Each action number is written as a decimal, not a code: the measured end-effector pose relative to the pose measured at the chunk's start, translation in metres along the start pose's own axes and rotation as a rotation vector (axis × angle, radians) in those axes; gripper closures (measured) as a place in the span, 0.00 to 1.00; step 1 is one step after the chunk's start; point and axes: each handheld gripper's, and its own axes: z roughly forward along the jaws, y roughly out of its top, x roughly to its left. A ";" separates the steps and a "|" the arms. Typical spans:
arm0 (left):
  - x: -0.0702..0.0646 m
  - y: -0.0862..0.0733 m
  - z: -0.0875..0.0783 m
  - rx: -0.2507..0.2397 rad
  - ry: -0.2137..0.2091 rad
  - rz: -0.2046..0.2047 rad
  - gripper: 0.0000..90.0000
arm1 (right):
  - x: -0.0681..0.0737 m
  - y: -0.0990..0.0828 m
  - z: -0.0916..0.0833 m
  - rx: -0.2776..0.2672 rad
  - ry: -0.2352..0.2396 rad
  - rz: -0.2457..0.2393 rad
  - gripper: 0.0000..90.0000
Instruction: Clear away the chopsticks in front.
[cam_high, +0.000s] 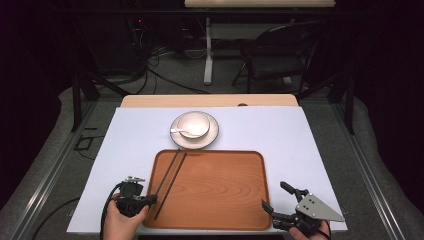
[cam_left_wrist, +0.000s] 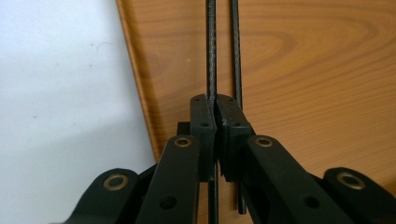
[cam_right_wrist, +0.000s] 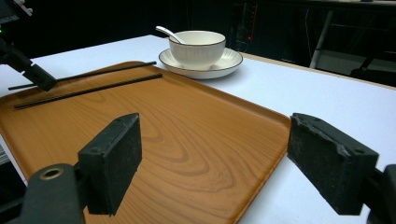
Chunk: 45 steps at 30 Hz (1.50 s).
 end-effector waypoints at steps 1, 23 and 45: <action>0.000 0.000 0.001 0.003 0.001 -0.001 0.96 | 0.000 0.000 0.000 0.001 0.000 0.000 0.20; -0.002 -0.003 0.006 0.018 0.003 0.002 0.95 | 0.000 0.000 0.000 0.004 0.000 0.003 0.20; 0.004 0.003 -0.005 -0.087 0.038 0.043 0.70 | 0.000 0.000 0.001 0.005 0.001 0.003 0.20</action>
